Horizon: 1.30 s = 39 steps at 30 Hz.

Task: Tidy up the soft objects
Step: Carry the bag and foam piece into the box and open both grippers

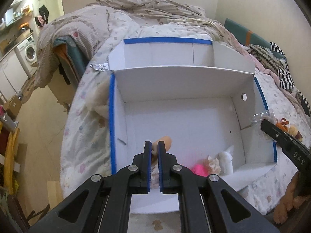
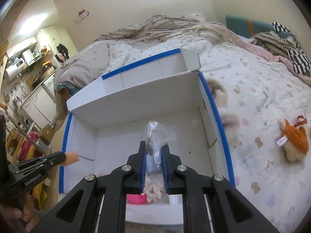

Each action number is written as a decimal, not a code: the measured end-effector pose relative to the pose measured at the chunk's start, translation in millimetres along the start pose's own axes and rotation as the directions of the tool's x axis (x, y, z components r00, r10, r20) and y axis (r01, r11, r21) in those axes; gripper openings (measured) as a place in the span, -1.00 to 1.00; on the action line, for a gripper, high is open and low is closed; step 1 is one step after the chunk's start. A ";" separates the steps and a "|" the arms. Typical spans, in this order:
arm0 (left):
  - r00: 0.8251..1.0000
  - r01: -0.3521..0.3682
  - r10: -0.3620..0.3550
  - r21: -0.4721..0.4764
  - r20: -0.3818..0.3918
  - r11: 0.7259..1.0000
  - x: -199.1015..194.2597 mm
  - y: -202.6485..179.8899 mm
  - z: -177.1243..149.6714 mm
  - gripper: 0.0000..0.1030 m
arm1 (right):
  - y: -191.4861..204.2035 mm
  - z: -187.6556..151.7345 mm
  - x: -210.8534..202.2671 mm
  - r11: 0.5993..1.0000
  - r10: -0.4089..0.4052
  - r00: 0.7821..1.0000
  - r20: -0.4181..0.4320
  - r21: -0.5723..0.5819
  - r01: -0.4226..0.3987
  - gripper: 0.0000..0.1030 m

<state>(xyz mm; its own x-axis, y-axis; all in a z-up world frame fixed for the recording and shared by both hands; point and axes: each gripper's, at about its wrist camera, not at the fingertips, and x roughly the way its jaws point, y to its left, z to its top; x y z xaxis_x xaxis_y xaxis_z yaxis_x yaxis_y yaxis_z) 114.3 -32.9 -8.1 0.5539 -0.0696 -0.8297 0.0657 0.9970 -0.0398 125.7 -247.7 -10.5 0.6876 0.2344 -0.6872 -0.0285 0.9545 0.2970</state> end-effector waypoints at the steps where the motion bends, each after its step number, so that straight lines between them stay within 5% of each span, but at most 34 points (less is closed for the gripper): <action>1: 0.999 0.032 -0.032 -0.022 -0.007 0.999 4.5 1.5 1.4 -0.89 | 1.2 1.5 2.7 1.000 -0.003 1.000 -0.001 -0.009 0.003 -0.70; 11: 0.999 0.001 -0.003 -0.047 -0.034 0.999 41.0 0.7 -3.2 -0.89 | 1.1 -6.4 29.4 1.000 -0.029 0.996 -0.089 -0.014 0.028 -0.70; 18: 0.999 -0.012 0.010 -0.035 -0.042 0.999 47.9 1.9 -11.9 -0.88 | 10.5 -16.4 47.1 1.000 0.022 0.986 -0.166 -0.009 -0.024 -0.70; 30: 0.998 -0.019 0.017 -0.036 -0.065 0.999 59.8 -2.9 -18.5 -0.88 | 7.2 -17.3 54.0 1.000 0.000 0.981 -0.196 0.020 0.004 -0.66; 34: 0.998 -0.028 0.026 -0.030 -0.061 0.999 59.9 -4.3 -18.9 -0.77 | 0.4 -15.6 52.4 0.998 -0.005 0.982 -0.191 0.056 0.016 -0.44; 36: 0.998 -0.030 0.028 -0.030 -0.058 0.999 59.0 -4.4 -18.5 -0.75 | 0.6 -14.2 51.4 0.998 -0.004 0.983 -0.182 0.060 0.016 -0.17; 38: 0.998 -0.031 0.029 -0.027 -0.054 0.999 57.8 -4.5 -18.2 -0.51 | 1.3 -13.2 47.3 0.998 -0.002 0.987 -0.159 0.063 0.012 0.35; 39: 0.998 -0.033 0.032 -0.024 -0.053 0.999 57.4 -4.7 -17.9 -0.45 | 2.6 -12.3 44.7 0.998 -0.005 0.990 -0.142 0.059 0.013 0.37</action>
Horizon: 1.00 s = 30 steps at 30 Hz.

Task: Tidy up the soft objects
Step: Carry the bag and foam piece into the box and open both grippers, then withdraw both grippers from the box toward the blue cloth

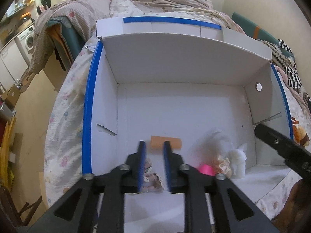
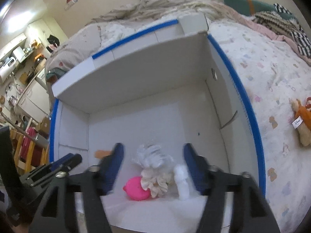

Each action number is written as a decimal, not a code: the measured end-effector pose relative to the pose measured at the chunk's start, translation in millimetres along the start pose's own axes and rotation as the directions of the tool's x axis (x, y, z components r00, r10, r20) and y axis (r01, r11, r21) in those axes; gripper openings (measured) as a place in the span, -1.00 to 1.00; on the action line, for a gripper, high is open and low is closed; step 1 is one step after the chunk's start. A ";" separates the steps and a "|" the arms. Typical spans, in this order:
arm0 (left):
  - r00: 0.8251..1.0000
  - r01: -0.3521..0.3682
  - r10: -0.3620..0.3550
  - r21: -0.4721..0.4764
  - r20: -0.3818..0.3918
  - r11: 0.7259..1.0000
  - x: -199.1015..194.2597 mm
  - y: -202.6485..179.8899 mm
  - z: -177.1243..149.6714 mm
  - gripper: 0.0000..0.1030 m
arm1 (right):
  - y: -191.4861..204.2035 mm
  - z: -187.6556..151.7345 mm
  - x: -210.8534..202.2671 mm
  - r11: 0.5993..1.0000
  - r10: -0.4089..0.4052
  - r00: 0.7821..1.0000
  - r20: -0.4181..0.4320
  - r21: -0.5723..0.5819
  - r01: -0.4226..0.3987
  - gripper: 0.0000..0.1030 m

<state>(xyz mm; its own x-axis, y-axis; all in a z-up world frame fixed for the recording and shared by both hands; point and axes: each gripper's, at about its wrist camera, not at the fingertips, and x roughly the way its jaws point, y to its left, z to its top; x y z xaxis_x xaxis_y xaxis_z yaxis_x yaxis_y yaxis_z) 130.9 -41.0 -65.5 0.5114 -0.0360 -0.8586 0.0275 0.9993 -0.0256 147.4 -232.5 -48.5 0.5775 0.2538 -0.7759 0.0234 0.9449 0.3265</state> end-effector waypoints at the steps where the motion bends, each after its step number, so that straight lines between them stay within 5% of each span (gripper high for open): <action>1: 1.000 -0.003 0.003 0.001 0.005 1.000 -0.9 -0.1 0.1 -0.34 | 1.6 0.9 -1.6 1.000 -0.004 1.000 0.008 -0.007 0.004 0.37; 5: 0.999 0.005 -0.005 -0.012 0.032 1.000 -7.9 0.8 1.9 0.12 | 5.4 3.6 -8.2 1.000 0.025 0.999 0.042 -0.010 -0.024 0.49; 10: 0.996 0.014 -0.012 -0.022 0.090 1.000 -21.4 0.7 4.6 0.24 | 7.4 7.5 -26.2 0.997 0.072 0.988 0.137 -0.011 -0.071 1.00; 30: 0.976 -0.033 0.035 -0.014 0.214 0.999 -53.0 -1.0 5.7 0.41 | 6.6 9.4 -43.8 0.999 0.034 0.975 0.221 -0.009 -0.033 1.00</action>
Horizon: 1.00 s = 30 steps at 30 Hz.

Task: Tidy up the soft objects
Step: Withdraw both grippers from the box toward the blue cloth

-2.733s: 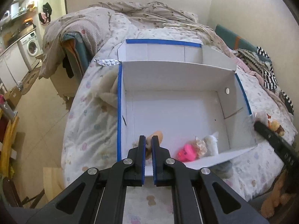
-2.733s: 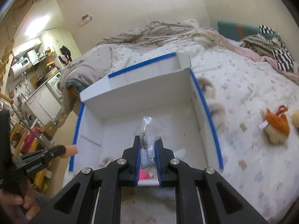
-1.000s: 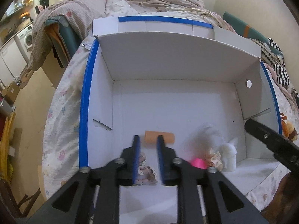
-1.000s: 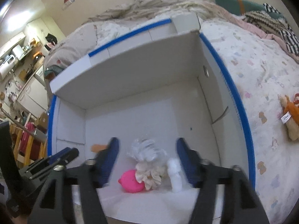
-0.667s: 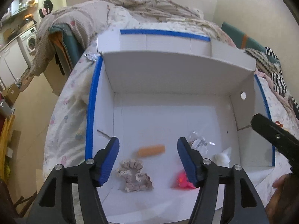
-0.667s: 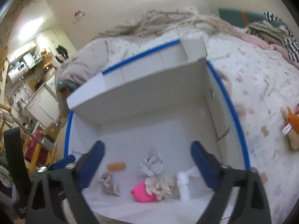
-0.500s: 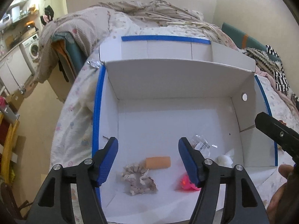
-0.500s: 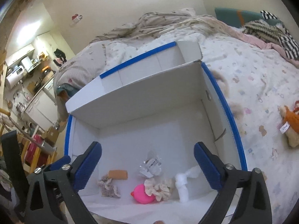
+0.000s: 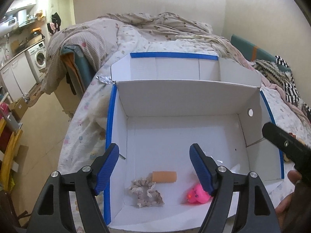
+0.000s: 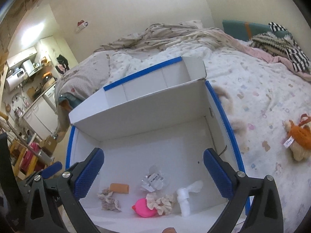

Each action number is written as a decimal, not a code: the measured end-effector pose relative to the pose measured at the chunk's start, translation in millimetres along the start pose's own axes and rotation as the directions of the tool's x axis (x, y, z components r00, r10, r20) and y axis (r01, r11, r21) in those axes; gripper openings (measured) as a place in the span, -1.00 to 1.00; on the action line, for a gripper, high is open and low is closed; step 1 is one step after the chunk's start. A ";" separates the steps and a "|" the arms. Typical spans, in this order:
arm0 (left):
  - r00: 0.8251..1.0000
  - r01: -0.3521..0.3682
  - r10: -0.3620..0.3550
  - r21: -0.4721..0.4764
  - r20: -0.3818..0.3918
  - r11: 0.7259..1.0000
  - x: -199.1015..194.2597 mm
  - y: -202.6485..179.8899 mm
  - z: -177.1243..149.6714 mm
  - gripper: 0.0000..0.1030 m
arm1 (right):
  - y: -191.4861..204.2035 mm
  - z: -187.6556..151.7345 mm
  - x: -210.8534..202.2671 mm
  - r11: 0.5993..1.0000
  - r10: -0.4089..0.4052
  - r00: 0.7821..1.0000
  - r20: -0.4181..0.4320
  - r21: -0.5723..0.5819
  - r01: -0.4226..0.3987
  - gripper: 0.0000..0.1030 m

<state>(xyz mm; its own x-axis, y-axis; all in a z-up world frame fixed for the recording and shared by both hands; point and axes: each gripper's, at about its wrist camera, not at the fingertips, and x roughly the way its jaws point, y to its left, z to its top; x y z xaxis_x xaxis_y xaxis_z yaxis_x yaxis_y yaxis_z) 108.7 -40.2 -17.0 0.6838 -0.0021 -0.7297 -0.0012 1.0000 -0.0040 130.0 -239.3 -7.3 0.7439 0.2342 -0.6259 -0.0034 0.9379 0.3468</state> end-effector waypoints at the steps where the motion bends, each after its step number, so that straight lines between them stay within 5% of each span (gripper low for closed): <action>1: 1.000 0.003 -0.003 0.004 -0.013 1.000 -1.4 0.1 -1.0 0.41 | -1.1 0.3 -2.4 1.000 -0.006 1.000 0.006 0.007 0.006 1.00; 10: 0.998 0.006 -0.008 -0.037 -0.054 0.999 -33.8 13.1 -3.5 0.41 | 0.0 3.9 -34.9 1.000 0.010 0.996 0.084 0.005 -0.011 1.00; 19: 0.998 -0.010 0.006 -0.062 -0.061 0.998 -58.7 19.2 -30.3 0.41 | -3.7 -9.7 -60.1 1.000 0.005 0.999 0.050 -0.020 -0.004 1.00; 30: 0.994 0.021 -0.019 0.018 -0.108 1.000 -52.4 8.7 -75.4 0.41 | -7.1 -61.9 -54.5 0.990 -0.031 0.984 -0.178 -0.139 0.006 1.00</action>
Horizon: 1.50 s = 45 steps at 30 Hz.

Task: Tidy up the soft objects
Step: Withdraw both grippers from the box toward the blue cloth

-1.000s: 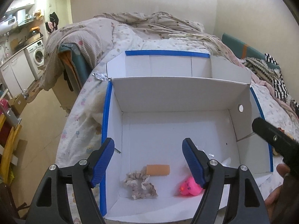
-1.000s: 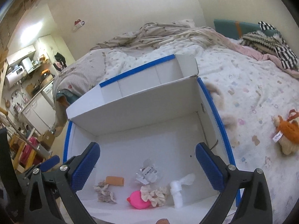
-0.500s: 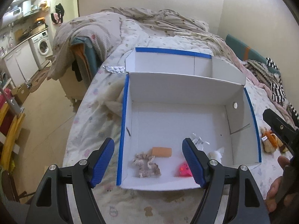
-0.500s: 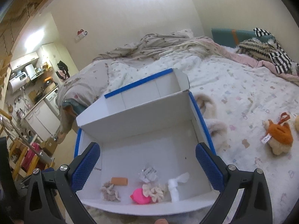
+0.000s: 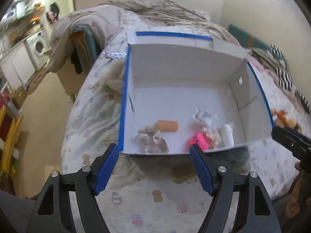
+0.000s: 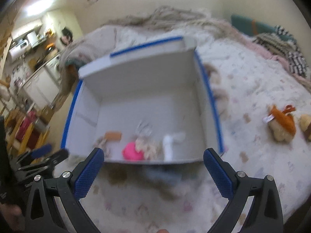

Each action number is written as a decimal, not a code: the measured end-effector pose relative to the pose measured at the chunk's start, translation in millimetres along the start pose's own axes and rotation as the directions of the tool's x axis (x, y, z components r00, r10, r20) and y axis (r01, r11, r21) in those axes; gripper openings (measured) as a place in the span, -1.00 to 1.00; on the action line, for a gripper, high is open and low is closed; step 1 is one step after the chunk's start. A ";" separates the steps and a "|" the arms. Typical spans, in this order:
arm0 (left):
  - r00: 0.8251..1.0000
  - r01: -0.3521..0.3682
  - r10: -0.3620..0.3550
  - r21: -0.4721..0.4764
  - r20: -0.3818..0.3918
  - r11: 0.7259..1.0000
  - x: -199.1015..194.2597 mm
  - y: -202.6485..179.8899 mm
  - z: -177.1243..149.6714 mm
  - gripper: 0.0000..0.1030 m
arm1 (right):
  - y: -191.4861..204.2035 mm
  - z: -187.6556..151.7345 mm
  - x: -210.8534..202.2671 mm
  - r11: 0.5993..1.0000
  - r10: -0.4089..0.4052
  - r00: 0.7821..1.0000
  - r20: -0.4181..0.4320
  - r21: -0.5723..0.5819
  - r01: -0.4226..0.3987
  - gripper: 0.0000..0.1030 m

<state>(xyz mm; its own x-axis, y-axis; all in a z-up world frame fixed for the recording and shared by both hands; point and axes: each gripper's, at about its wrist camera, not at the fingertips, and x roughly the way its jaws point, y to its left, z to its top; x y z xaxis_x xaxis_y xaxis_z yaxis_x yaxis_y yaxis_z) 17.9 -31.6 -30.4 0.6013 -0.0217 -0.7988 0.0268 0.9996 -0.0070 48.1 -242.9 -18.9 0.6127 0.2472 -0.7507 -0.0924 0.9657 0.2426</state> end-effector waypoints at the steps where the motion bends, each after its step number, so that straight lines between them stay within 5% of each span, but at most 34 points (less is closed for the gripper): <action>1: 1.000 0.001 -0.001 0.019 -0.005 1.000 1.6 -3.0 -1.2 0.41 | 2.2 -2.9 2.3 1.000 0.011 1.000 -0.026 -0.003 -0.011 1.00; 6: 0.999 -0.011 0.013 0.045 -0.039 0.999 9.6 -7.8 -9.5 0.41 | 5.3 -16.5 11.5 0.999 0.039 0.993 -0.116 0.011 -0.038 1.00; 16: 0.985 -0.010 0.022 0.068 -0.172 0.998 36.5 -11.9 -26.2 0.41 | -22.9 -32.9 54.1 0.990 -0.022 0.948 -0.317 0.122 0.064 1.00; 21: 0.970 -0.067 0.068 0.013 -0.235 0.998 54.5 3.4 -30.7 0.41 | -30.0 -32.2 65.6 0.982 -0.048 0.939 -0.340 0.155 0.106 1.00; 36: 0.951 -0.049 0.036 -0.035 -0.307 0.998 77.2 0.0 -28.0 0.41 | -20.7 -31.0 128.7 0.980 -0.066 0.890 -0.451 0.138 0.142 1.00; 39: 0.950 -0.020 0.009 -0.032 -0.311 0.999 80.4 -4.6 -27.1 0.41 | -18.7 -30.7 128.9 0.982 -0.097 0.889 -0.448 0.102 0.159 0.28; 41: 0.949 -0.004 -0.001 -0.015 -0.315 1.000 83.9 -9.8 -28.0 0.41 | -20.8 -30.2 126.2 0.979 -0.125 0.891 -0.436 0.094 0.183 -0.46; 45: 0.926 0.075 -0.061 0.023 -0.374 0.997 98.2 -27.9 -35.7 0.41 | -29.0 -28.8 115.6 0.978 -0.097 0.908 -0.408 0.129 0.163 -0.63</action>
<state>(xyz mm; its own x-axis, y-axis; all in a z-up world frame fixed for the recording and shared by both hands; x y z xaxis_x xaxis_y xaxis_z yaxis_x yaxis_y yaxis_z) 47.7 -61.0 -130.1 0.2564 -0.0742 -0.9637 0.0903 0.9945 -0.0525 99.0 -240.1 -130.4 0.2451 0.1627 -0.9557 0.1106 0.9747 0.1943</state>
